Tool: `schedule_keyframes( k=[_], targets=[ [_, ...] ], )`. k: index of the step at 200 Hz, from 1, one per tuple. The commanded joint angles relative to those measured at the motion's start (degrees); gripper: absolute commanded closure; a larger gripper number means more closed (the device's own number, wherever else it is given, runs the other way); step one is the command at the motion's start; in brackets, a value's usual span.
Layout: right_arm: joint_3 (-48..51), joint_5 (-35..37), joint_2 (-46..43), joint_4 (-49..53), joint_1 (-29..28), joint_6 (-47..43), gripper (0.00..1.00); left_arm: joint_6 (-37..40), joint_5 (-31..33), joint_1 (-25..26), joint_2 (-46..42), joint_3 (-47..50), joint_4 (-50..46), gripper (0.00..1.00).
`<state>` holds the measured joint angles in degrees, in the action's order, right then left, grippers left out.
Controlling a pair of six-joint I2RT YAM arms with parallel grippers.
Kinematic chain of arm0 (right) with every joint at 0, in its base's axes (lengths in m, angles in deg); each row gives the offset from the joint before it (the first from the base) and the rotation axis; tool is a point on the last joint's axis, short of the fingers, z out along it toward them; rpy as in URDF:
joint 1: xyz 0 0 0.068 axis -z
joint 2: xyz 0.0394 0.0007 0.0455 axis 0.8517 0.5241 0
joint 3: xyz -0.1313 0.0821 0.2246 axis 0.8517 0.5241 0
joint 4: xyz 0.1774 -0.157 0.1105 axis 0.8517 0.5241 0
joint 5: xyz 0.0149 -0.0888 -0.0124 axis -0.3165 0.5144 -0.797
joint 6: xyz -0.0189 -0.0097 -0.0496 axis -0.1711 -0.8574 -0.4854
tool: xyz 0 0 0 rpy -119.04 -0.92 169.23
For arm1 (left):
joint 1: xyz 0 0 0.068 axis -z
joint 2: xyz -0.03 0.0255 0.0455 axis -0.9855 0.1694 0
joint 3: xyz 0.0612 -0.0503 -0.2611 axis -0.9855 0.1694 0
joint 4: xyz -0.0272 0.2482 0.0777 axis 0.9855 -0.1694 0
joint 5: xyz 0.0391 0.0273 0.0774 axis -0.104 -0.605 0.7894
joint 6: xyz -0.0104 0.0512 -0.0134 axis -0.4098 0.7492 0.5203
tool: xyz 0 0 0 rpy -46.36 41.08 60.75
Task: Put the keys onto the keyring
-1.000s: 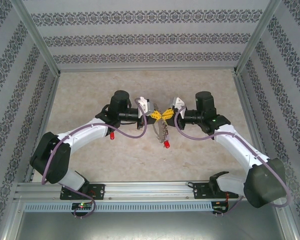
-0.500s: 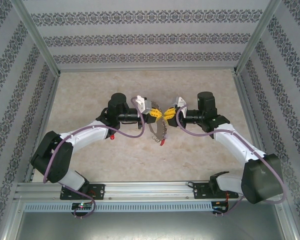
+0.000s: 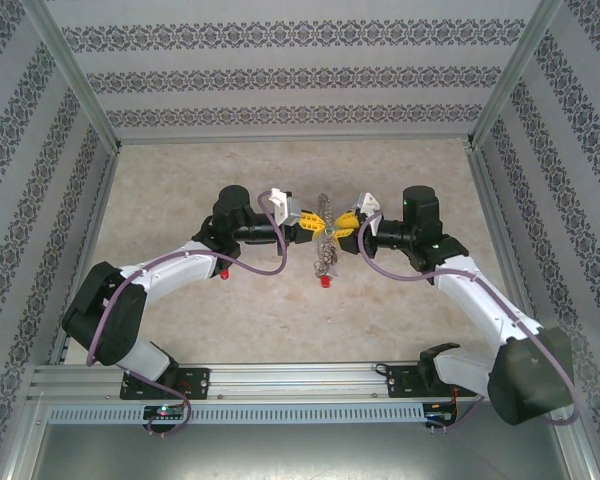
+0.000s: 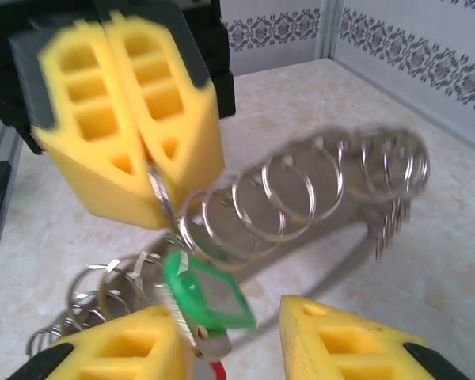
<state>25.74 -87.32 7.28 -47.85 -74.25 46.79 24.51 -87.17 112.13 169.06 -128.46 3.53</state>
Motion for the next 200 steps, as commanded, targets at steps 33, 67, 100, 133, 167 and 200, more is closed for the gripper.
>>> schedule_keyframes(
  k=[33,67,100,133,167,200],
  targets=[
    [-0.6,3.3,-4.4,2.6,0.3,-2.1,0.58,3.8,1.0,0.0,-0.5,-2.0,-2.5,1.0],
    [-1.7,3.0,-4.4,3.3,-0.4,-1.5,0.65,3.5,0.7,0.0,-0.6,-2.0,-2.3,1.0],
    [-3.4,1.9,-2.6,1.8,-3.2,-1.0,0.83,1.6,-0.5,-0.1,-0.2,-1.9,0.0,1.0],
    [-4.3,2.6,1.2,2.1,-5.5,-2.0,0.96,-1.6,-0.8,0.1,0.6,-1.5,4.1,1.0],
    [-3.4,5.0,2.1,0.6,-6.5,-1.6,0.89,-5.9,-0.4,0.0,1.3,-0.4,10.0,1.0],
    [-1.4,6.4,1.6,0.7,-5.9,-2.3,0.86,-11.1,2.0,-0.1,2.1,1.3,17.6,1.0]
  ],
)
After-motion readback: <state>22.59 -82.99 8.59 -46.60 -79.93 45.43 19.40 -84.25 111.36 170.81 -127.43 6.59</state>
